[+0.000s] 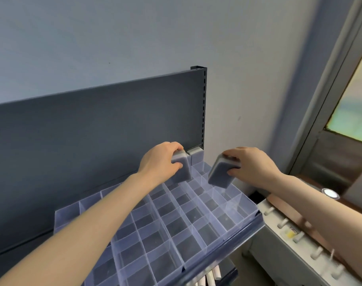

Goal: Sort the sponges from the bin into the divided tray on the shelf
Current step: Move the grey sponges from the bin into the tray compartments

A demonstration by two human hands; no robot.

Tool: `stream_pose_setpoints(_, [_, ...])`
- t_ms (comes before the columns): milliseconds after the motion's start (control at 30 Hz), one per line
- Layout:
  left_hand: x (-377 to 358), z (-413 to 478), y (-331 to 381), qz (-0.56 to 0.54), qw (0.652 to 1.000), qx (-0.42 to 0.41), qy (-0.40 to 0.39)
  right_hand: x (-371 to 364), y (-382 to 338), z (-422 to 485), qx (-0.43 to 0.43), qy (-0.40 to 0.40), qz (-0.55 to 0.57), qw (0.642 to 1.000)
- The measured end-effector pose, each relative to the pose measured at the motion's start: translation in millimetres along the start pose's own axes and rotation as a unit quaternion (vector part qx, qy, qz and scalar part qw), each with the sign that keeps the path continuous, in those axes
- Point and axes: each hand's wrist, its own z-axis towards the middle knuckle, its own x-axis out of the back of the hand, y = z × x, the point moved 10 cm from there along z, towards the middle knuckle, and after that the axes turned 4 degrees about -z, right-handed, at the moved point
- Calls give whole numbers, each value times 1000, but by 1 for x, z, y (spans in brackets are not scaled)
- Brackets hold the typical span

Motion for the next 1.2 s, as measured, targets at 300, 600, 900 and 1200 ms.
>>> stream_pose_setpoints(300, [-29,51,-16,4,1000,25,-5,-21,33,58,21,2,19,1000])
stream_pose_setpoints(600, [-51,59,-28,-1,995,99,14,-50,37,111,98,-41,60,993])
stream_pose_setpoints(900, [-63,54,-33,-24,982,178,58,-79,31,139,200,-74,67,975])
stream_pose_setpoints(1200, [-94,57,-30,34,978,206,5,-101,26,141,259,-135,46,955])
